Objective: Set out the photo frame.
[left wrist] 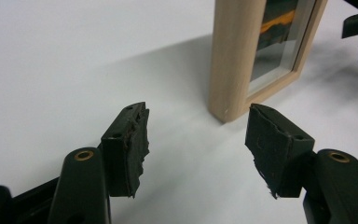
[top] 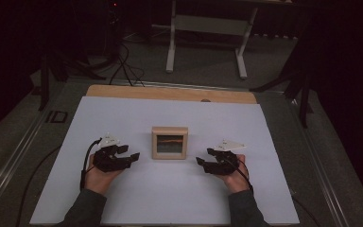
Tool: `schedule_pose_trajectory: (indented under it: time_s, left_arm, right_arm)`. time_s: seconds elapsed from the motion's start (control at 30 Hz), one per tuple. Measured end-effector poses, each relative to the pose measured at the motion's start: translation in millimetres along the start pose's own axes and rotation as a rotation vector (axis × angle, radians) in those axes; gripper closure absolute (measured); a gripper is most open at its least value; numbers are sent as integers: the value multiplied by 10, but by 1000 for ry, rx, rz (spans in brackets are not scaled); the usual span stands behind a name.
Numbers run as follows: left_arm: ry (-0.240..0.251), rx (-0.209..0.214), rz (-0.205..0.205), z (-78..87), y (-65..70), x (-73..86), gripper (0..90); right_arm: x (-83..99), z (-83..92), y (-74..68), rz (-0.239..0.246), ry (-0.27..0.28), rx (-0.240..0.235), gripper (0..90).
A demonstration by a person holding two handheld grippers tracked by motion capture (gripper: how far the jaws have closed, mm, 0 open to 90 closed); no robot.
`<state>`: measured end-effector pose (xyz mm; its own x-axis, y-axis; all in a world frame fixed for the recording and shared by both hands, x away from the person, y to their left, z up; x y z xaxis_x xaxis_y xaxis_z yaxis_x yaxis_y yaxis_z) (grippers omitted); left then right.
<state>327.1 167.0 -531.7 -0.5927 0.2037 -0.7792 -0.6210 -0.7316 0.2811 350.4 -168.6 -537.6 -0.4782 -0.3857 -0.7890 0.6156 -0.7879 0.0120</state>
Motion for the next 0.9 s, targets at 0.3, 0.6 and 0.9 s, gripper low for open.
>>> schedule_pose_trajectory:
  time_s: [0.3, 0.6, 0.9]
  left_arm:
    - [-12, -81, 2, 146, -122, 184, 393]
    - [55, -142, -41, 391, -103, 232, 392]
    - [133, -160, -60, 627, -105, 274, 376]
  right_arm:
    - [112, 150, 72, 1, 8, 17, 364]
    - [146, 457, 209, 14, 131, 79, 355]
    - [275, 750, 316, 43, 181, 143, 304]
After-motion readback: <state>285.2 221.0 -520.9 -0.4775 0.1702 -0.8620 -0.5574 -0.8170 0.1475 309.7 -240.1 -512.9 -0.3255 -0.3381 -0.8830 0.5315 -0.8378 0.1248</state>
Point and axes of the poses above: each handheld gripper's, and its own axes: z roughly backward along the jaws, x roughly out of its underside, y roughly to its right, the point moved 5 cm from there along -z, roughly forward along the jaws, and after that the axes turned 8 degrees about x, right-handed, at the moved point
